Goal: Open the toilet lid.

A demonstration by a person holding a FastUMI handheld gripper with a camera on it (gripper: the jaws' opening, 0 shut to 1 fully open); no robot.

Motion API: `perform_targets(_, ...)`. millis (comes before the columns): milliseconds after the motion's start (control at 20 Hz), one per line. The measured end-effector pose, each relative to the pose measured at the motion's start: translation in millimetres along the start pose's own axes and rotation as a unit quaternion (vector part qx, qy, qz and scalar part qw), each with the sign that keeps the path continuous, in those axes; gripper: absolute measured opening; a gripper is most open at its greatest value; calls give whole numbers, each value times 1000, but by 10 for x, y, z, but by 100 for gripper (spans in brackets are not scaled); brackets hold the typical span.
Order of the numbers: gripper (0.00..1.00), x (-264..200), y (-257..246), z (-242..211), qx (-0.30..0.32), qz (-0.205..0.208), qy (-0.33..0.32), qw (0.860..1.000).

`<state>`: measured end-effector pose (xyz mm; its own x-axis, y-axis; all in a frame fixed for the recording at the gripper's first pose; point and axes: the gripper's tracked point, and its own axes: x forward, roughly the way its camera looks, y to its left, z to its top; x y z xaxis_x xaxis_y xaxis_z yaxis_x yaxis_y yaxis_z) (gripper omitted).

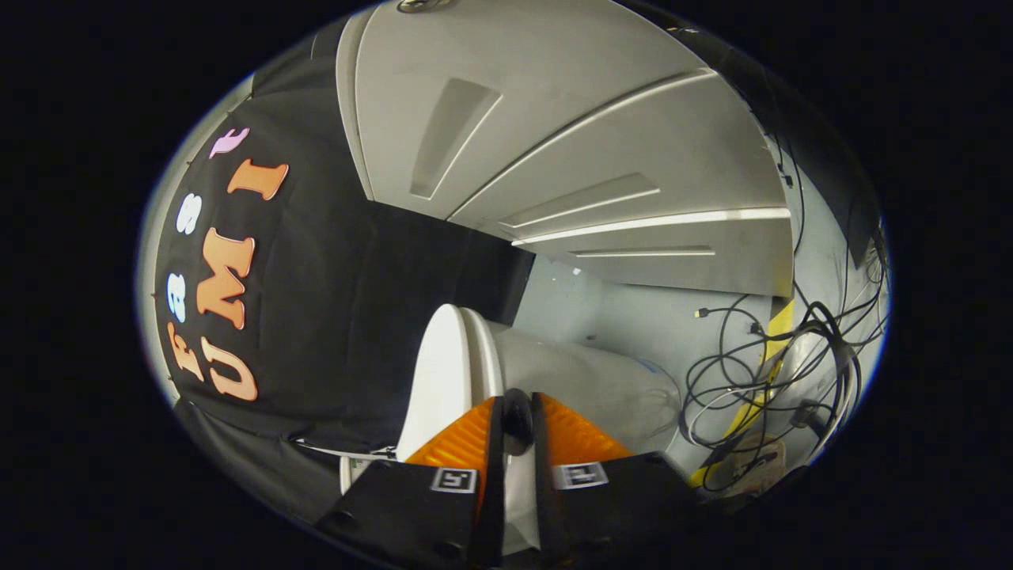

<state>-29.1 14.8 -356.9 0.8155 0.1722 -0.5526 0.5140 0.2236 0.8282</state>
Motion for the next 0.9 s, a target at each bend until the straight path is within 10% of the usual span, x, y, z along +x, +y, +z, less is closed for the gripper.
perform_targets(100, 9, 101, 28, -89, 17, 28, 4, 999)
perform_targets(900, 8, 87, 97, -18, -11, 2, -35, 999)
